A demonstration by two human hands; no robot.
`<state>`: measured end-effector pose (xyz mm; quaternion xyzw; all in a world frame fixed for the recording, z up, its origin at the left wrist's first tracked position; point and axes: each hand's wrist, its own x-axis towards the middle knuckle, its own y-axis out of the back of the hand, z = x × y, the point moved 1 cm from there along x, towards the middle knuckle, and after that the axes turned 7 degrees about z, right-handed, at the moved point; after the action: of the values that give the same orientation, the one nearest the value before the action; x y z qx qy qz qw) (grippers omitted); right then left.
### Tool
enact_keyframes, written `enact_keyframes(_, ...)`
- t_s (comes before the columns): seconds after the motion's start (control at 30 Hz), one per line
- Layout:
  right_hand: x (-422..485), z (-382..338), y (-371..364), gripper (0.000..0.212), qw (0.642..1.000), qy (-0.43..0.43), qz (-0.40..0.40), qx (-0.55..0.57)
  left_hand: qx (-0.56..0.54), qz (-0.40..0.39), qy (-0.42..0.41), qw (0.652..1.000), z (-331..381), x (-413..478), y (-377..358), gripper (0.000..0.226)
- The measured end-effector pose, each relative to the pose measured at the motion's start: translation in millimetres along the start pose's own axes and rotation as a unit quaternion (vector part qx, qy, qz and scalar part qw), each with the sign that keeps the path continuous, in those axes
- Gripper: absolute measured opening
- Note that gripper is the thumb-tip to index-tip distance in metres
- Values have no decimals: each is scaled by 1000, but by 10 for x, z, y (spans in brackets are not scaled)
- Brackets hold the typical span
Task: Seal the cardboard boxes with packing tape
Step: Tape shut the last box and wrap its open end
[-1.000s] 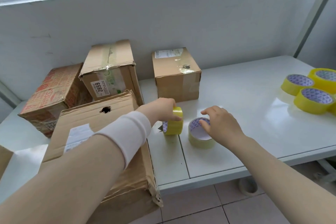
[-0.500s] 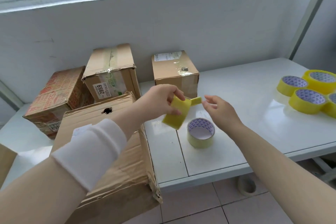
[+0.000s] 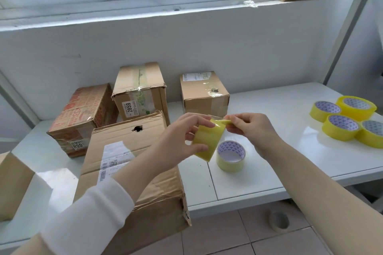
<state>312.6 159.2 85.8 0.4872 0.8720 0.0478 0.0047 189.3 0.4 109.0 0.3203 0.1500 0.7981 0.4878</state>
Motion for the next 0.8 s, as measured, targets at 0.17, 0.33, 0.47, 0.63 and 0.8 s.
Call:
enact_keyframes(0.17,-198,-172,-133,18,993,100,59,-21,-42,157,84,983,53,-102,-110,36)
enact_keyframes(0.33,-333,-277,-248,20,978,183,101,-27,-79,267,147,949,184,-94,-136,37)
enact_keyframes(0.47,-403,-331,-310,22,971,216,97,-21,-163,216,210,940,185,-64,-86,29)
enact_keyframes(0.63,-494,-350,-413,27,962,256,98,-1,-239,181,244,922,193,-107,-14,26)
enact_keyframes(0.8,-562,-342,-537,33,946,305,108,-21,-271,162,282,906,206,-147,93,27)
